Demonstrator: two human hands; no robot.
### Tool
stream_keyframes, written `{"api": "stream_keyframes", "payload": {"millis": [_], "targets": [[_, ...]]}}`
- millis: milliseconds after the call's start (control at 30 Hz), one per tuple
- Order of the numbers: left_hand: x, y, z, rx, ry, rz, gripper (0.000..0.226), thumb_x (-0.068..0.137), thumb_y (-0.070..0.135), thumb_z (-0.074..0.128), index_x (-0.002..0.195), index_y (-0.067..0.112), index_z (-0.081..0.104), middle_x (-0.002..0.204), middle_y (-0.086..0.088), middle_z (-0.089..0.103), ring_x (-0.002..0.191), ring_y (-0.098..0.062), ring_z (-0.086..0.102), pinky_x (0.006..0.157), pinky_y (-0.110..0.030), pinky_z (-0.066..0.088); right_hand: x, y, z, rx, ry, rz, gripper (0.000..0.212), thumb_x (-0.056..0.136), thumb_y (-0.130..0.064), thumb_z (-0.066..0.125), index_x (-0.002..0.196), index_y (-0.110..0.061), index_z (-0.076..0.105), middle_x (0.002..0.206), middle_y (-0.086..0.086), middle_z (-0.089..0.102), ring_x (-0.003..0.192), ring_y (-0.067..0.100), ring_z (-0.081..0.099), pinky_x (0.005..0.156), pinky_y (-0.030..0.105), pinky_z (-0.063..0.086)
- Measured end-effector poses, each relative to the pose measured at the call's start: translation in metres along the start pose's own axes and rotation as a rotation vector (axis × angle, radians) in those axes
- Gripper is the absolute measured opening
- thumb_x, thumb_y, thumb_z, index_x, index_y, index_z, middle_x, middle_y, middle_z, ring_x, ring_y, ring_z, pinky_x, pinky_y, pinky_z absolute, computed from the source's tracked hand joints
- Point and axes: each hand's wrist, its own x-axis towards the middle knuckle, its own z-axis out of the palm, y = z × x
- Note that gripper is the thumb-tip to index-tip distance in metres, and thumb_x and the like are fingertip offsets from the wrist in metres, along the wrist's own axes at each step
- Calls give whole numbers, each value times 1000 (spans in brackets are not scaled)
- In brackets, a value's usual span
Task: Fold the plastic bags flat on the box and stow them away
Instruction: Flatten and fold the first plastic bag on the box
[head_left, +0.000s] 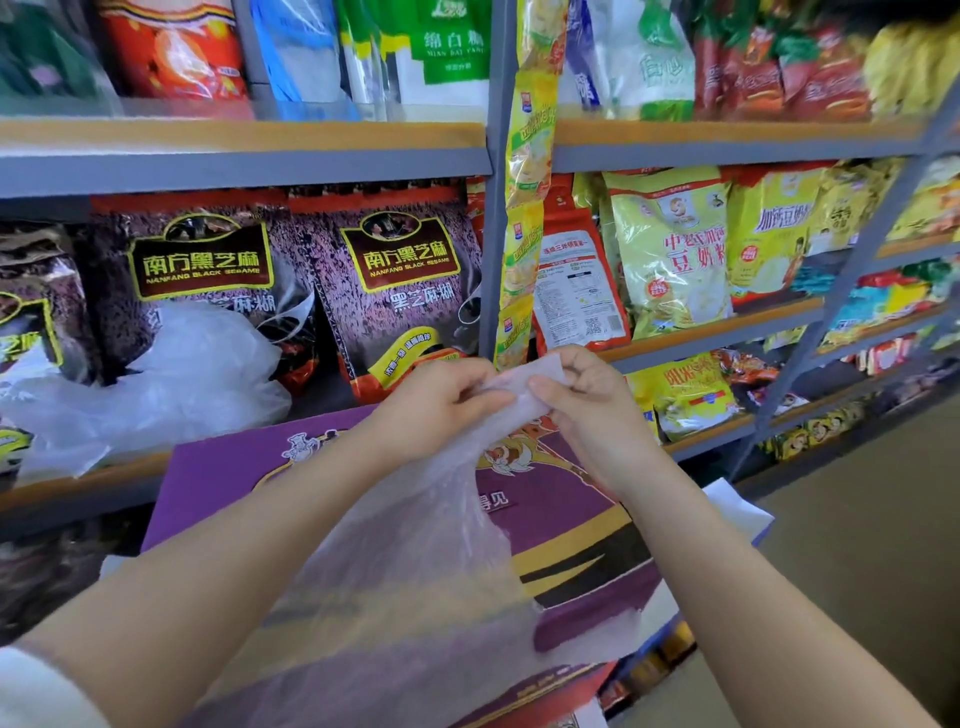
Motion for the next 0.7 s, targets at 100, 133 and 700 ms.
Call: {"api": "stream_keyframes", "payload": {"millis": [100, 133, 700], "targets": [[-5, -5, 1, 83, 57, 36, 30, 91, 21, 56, 62, 20, 46, 54, 9, 41, 55, 0, 43, 52, -16, 29, 3, 0, -8, -108, 68, -9, 16, 87, -6, 56, 77, -16, 64, 71, 7, 60, 68, 22, 49, 63, 29, 41], [-9, -8, 2, 89, 66, 39, 33, 91, 22, 55, 61, 27, 44, 51, 11, 43, 54, 4, 45, 51, -13, 30, 3, 0, -10, -145, 107, 5, 20, 90, -6, 54, 76, -16, 64, 69, 7, 56, 62, 18, 45, 56, 23, 39], [-50, -96, -33, 643, -187, -275, 34, 98, 41, 32, 93, 16, 55, 97, -8, 63, 95, -28, 56, 62, -31, 33, 56, 47, -21, -1096, 537, 121, 16, 92, -12, 48, 101, -9, 61, 94, 15, 59, 90, 37, 51, 71, 38, 40]]}}
